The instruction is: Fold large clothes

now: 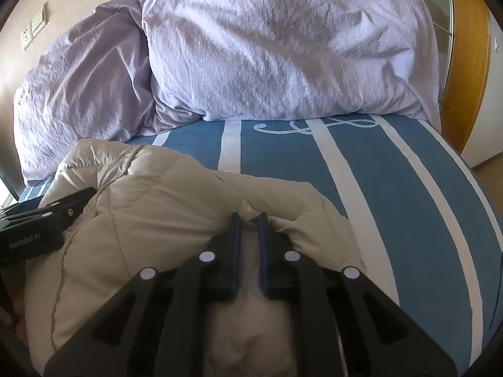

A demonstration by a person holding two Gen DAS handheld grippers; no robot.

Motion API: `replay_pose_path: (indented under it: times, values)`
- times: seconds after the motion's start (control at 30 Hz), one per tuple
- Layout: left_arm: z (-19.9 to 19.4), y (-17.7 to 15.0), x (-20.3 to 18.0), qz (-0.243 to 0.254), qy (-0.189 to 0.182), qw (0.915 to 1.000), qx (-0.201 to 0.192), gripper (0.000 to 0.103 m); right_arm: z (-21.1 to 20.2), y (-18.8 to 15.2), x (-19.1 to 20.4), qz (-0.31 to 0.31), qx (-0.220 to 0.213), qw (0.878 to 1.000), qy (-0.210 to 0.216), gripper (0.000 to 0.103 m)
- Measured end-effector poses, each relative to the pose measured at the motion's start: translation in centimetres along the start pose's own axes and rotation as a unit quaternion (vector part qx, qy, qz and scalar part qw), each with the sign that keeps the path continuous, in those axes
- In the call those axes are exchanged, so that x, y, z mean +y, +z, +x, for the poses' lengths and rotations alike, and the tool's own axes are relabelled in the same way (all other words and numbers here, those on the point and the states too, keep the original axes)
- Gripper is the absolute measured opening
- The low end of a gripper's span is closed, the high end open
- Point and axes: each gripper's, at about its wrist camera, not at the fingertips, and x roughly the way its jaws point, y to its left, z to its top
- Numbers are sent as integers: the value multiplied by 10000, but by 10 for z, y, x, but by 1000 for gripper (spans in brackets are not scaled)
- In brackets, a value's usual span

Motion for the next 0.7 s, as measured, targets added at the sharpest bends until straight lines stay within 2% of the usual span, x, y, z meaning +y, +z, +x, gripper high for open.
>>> replay_pose_path:
  times: [0.7]
  values:
    - [8, -1, 4, -198, -190, 9996, 16, 102, 2, 1, 3, -48, 0, 10000, -63, 11]
